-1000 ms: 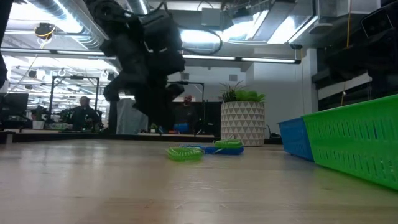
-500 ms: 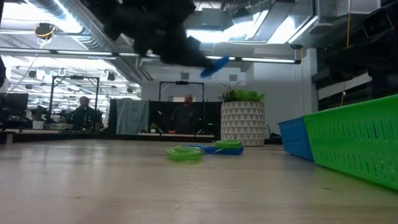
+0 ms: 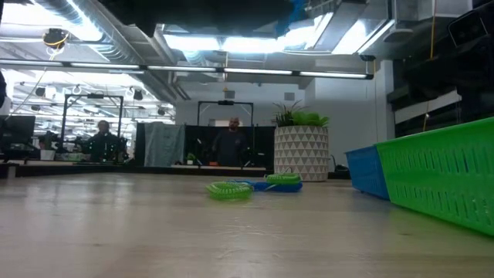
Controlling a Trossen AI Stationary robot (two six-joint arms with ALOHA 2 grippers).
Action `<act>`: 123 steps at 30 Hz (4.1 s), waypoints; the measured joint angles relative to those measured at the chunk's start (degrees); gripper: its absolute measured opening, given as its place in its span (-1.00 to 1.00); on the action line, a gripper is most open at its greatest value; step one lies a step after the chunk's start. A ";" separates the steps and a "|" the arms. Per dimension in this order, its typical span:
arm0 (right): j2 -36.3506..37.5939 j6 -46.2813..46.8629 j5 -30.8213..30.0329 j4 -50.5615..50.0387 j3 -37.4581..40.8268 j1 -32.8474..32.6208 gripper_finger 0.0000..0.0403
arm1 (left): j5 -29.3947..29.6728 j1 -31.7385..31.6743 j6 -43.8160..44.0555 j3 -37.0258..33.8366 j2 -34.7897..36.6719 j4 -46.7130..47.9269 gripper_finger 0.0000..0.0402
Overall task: Sort spring keychains
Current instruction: Put the blue spring keychain into the blue bin, then put the green spring keychain into the green bin
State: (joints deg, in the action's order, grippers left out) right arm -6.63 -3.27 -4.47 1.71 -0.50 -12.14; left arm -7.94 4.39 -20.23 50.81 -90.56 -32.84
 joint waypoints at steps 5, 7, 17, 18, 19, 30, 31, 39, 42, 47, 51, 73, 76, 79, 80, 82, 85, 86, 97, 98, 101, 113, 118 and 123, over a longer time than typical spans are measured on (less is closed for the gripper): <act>0.02 -0.02 0.00 -0.02 0.00 0.00 -0.33 | -0.02 2.16 -0.30 0.00 -0.22 -0.24 -0.93; 0.01 -0.02 0.00 -0.02 0.00 0.00 -0.33 | -0.02 2.80 -0.40 0.04 -1.11 -1.23 -0.93; 0.02 0.00 0.00 -0.01 -0.02 0.01 -0.33 | 6.85 3.84 -0.39 1.30 -9.68 -11.28 -0.92; 0.01 -0.01 0.00 -0.02 -0.02 0.01 -0.33 | 7.80 3.84 -0.09 1.87 -10.36 -12.02 -0.92; 0.01 -0.02 0.02 -0.01 0.00 0.00 -0.33 | 8.46 3.84 0.40 2.92 -11.25 -12.93 -0.92; 0.01 -0.01 0.00 0.00 -0.02 0.00 -0.33 | 9.22 5.02 -0.35 12.78 -21.14 -9.90 -0.92; 0.01 -0.02 0.00 -0.02 -0.01 0.01 -0.33 | 9.31 5.09 -1.18 13.18 -22.01 -9.75 -0.92; 0.00 0.00 0.00 0.00 -0.01 0.00 -0.33 | 9.60 4.99 -1.34 18.83 -25.39 -3.05 -0.92; 0.00 -0.01 0.00 -0.02 -0.01 0.01 -0.33 | 9.62 5.05 -0.33 20.48 -25.79 1.34 -0.92; 0.00 0.00 0.00 -0.01 -0.02 0.01 -0.33 | 9.52 5.08 -0.04 22.78 -25.75 9.68 -0.92; 0.00 0.00 0.00 -0.01 -0.01 0.00 -0.33 | 8.72 5.28 -2.20 23.22 -25.75 10.27 -0.92; 0.01 -0.01 0.01 -0.01 0.00 0.00 -0.33 | 5.24 -1.13 -0.42 24.17 -28.86 4.20 -0.92; 0.00 0.00 0.02 -0.01 -0.02 0.00 -0.33 | 3.14 -2.37 0.73 27.00 -32.42 4.47 -0.92; 0.00 0.00 0.02 0.00 0.00 0.00 -0.33 | 2.38 -3.05 0.97 31.23 -36.00 8.07 -0.92; 0.00 0.00 0.01 0.00 -0.01 0.01 -0.33 | 2.41 -3.15 0.95 32.78 -37.22 9.88 -0.92; 0.00 0.00 0.02 0.00 -0.01 0.00 -0.33 | 2.58 -3.20 1.02 35.27 -39.00 13.52 -0.92; 0.00 0.00 0.02 0.00 -0.01 0.00 -0.33 | 3.41 -3.19 1.03 37.45 -40.89 15.85 -0.91; 0.00 0.00 0.02 0.00 -0.02 0.02 -0.33 | 3.93 -3.14 1.03 37.70 -41.19 15.45 -0.89; 0.00 0.00 0.00 0.00 0.00 0.00 -0.33 | 13.85 -1.50 -0.54 37.73 -40.55 16.52 -0.62; 0.00 -0.01 0.01 0.00 -0.02 0.00 -0.33 | 14.52 -1.33 -0.52 37.73 -40.47 16.57 -0.61; 0.00 0.00 0.00 0.00 -0.02 0.00 -0.33 | 14.75 -0.85 -1.20 37.73 -40.24 16.35 -0.57; 0.00 0.00 0.00 -0.01 -0.01 0.01 -0.33 | 17.52 1.04 -3.52 37.68 -37.57 19.97 -0.50; 0.00 0.00 0.00 -0.02 -0.01 0.02 -0.33 | 14.87 2.20 -3.52 37.70 -34.29 24.33 -0.53; 0.00 0.00 0.00 0.00 0.00 0.00 -0.33 | 12.46 2.68 -3.52 37.70 -31.33 32.34 -0.53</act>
State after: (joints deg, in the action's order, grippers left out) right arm -6.63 -3.27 -4.47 1.72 -0.50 -12.14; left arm 4.51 7.07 -23.75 88.51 -121.89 -0.50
